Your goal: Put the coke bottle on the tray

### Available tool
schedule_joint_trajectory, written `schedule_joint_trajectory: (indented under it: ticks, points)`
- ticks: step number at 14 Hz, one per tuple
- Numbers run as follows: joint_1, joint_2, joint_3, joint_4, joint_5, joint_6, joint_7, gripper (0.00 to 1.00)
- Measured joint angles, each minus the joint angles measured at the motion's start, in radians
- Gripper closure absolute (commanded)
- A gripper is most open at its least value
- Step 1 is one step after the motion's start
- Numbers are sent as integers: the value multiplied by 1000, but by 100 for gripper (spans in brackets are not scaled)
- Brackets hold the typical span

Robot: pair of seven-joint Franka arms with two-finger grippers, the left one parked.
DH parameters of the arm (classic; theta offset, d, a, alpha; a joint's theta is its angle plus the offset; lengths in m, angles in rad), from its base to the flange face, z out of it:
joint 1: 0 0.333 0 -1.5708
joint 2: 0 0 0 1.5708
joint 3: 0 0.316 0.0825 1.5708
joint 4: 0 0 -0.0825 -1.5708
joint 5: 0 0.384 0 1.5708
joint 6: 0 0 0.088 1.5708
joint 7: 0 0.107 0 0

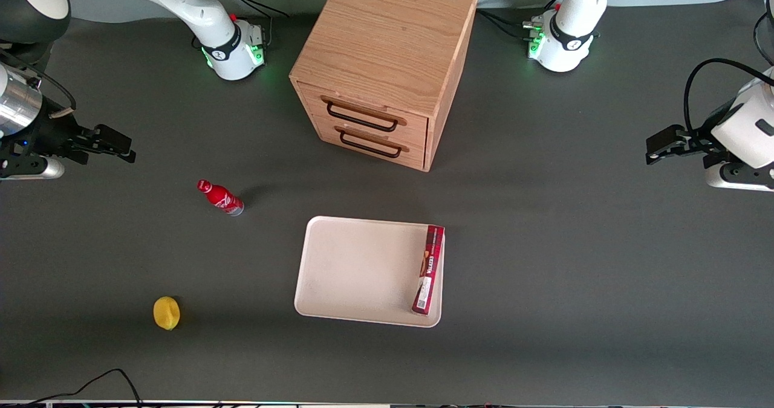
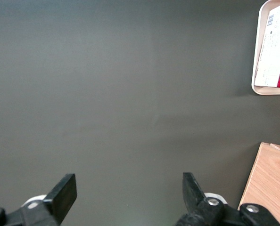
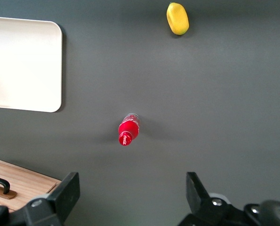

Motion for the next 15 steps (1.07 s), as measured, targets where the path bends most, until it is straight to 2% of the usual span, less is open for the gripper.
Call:
schedule_joint_trajectory:
  ticks: [12, 15]
  points:
    - [2, 53, 2, -24, 0, -25, 0, 0]
    - [2, 84, 5, -143, 0, 119, -1, 0]
